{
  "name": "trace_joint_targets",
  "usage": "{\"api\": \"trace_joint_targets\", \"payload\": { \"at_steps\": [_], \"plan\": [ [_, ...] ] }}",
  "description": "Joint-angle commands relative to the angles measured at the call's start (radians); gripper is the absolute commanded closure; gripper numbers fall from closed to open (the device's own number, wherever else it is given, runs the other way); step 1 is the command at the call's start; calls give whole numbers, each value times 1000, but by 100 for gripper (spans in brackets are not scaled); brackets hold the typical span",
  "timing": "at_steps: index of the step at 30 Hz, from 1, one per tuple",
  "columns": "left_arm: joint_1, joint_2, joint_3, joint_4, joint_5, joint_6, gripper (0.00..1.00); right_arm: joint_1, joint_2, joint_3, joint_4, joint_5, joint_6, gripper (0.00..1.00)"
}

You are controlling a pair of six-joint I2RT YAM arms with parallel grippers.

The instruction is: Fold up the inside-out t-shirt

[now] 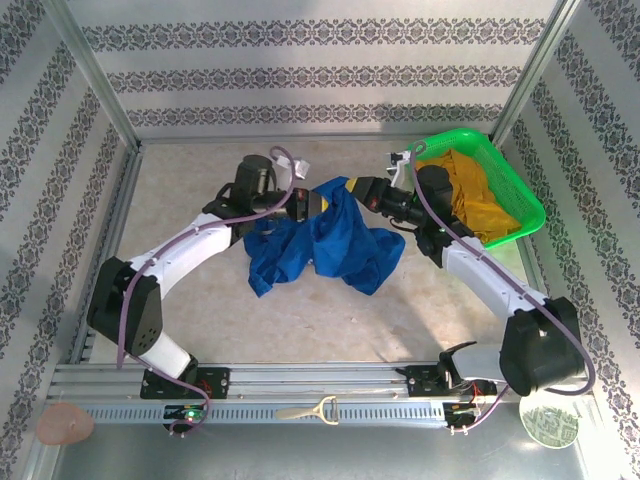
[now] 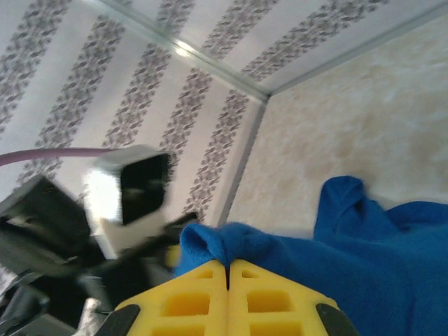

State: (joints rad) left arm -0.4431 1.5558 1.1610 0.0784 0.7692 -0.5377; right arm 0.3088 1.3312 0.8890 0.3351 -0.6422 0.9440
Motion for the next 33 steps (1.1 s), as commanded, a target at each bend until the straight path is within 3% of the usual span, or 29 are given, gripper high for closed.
{"api": "trace_joint_targets", "payload": {
  "at_steps": [1, 4, 7, 15, 26, 33],
  "plan": [
    [42, -67, -52, 348, 187, -266, 100, -13, 90, -15, 15, 100, -14, 98],
    [57, -39, -103, 658, 225, -511, 100, -6, 132, 3, 7, 147, -4, 49],
    [71, 8, -121, 875, 218, -689, 100, 2, 64, -12, -47, 187, -14, 37],
    [84, 58, -88, 953, 235, -767, 100, 55, -207, -32, -297, 287, -122, 28],
    [84, 64, -76, 1004, 235, -832, 100, 139, -68, 63, -229, 257, -136, 31],
    [84, 65, -92, 979, 222, -806, 100, 135, -186, 25, -258, 306, -138, 39]
  ]
}}
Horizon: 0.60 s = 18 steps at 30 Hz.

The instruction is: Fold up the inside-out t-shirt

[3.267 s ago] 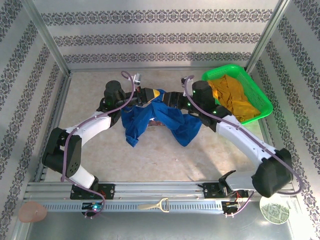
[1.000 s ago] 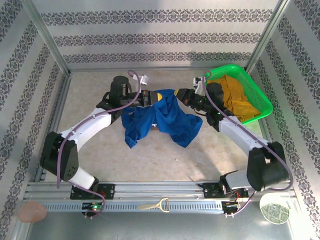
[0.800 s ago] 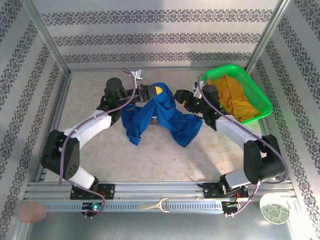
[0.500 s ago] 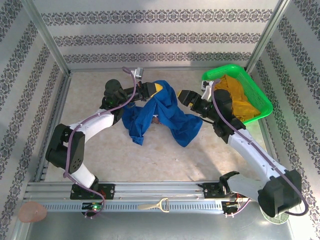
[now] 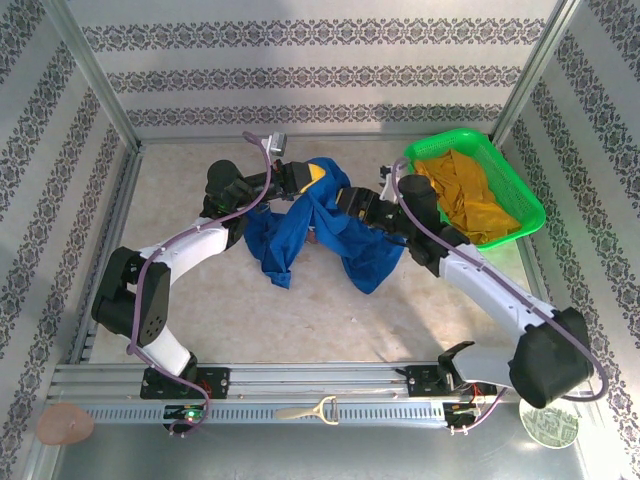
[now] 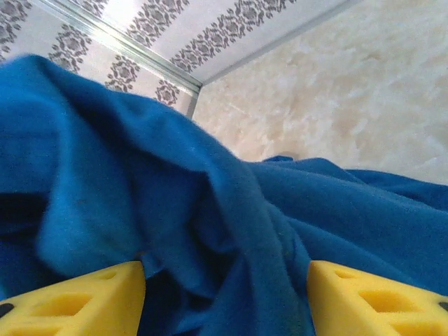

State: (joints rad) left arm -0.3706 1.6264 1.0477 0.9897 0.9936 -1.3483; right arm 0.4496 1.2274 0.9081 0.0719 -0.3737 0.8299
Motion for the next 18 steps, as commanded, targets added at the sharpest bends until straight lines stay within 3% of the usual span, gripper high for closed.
{"api": "trace_joint_targets", "payload": {
  "at_steps": [1, 6, 18],
  "plan": [
    [12, -4, 21, 66, -3, 6, 100, -6, -107, 2, 0, 40, -30, 41],
    [11, 3, 26, 70, 1, 5, 100, -2, -129, 26, -23, -11, -57, 45],
    [12, 6, 34, 67, 17, 3, 100, 48, 19, 127, 22, -48, -75, 62]
  ]
}}
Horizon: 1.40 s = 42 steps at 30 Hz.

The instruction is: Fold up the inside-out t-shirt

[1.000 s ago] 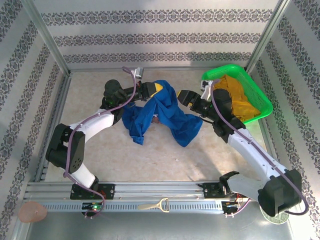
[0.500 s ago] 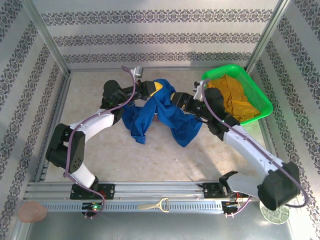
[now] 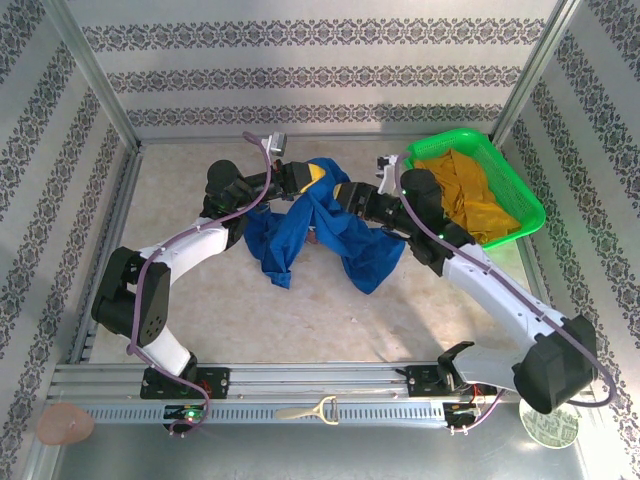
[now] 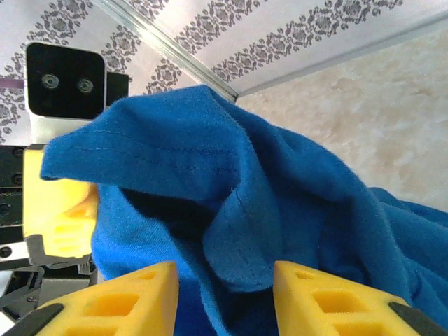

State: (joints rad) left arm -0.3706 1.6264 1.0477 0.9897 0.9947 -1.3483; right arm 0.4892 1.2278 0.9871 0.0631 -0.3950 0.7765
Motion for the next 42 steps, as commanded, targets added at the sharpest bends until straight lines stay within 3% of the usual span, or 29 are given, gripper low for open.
{"api": "trace_joint_targets", "payload": {
  "at_steps": [1, 7, 11, 13, 14, 17, 20, 27, 31, 34, 37, 42],
  "plan": [
    [13, 7, 35, 67, 15, 3, 100, 9, 28, 53, 32, -28, -20, 65],
    [13, 12, 36, 70, 9, 0, 100, -12, 25, 70, 29, -71, -12, 100],
    [23, 19, 38, 44, -2, 10, 100, -61, -18, 120, 27, -117, 15, 100],
    [33, 20, 35, 7, -14, 32, 70, -75, -32, 174, 16, -142, 24, 100],
    [40, 18, 33, -7, -21, 46, 61, -77, -37, 208, 4, -147, 22, 100],
    [59, 10, 36, -48, -24, 79, 53, -75, -34, 302, -34, -159, 10, 100],
    [69, -22, 34, -122, -24, 136, 49, -72, -24, 350, -57, -147, 5, 100],
    [31, -210, 82, -717, -90, 569, 44, -48, 8, 339, -110, -83, -17, 100],
    [-23, -240, 130, -921, -156, 750, 40, -27, 19, 317, -117, -57, -21, 100],
    [-33, -235, 116, -957, -198, 779, 37, -18, 18, 299, -118, -31, -27, 100],
    [-30, -283, 28, -1023, -375, 829, 30, -34, 5, 286, -117, 14, -27, 100],
    [-12, -351, -131, -1174, -575, 724, 29, -83, -21, 301, -122, 62, -17, 100]
  ]
}}
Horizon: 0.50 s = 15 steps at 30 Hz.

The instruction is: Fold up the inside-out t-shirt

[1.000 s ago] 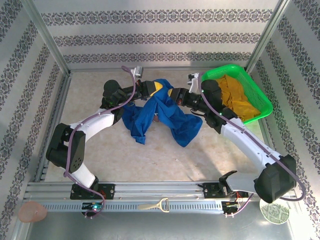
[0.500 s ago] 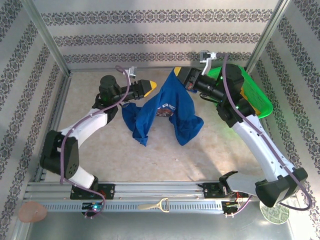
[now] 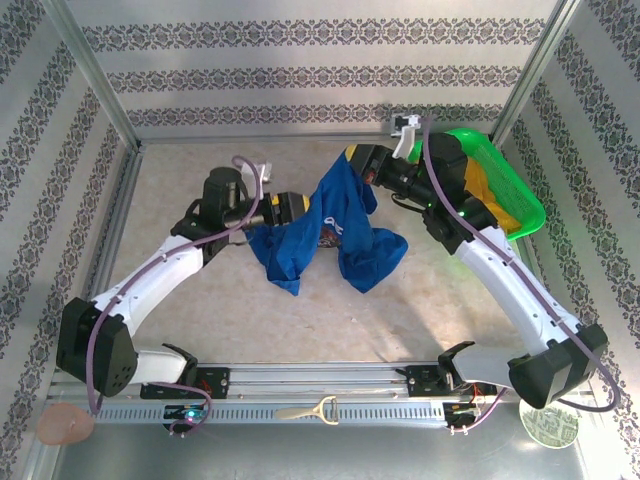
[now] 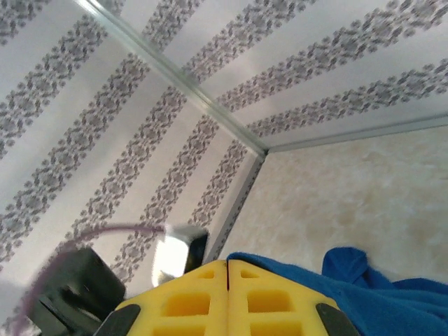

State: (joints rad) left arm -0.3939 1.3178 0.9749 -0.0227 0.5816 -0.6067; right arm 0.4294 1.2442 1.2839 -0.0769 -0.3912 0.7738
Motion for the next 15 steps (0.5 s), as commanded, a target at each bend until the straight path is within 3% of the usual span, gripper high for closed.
{"api": "trace_joint_targets", "payload": {
  "at_steps": [1, 7, 15],
  "plan": [
    [12, -54, -83, -180, -170, -39, 29, -28, -41, 6, 13, 70, -16, 100],
    [9, -66, -212, -253, -121, -159, 33, -56, -44, 23, 5, 104, -13, 100],
    [9, -70, -232, -461, -267, -233, 36, -58, -23, 31, 2, 92, -8, 100]
  ]
}}
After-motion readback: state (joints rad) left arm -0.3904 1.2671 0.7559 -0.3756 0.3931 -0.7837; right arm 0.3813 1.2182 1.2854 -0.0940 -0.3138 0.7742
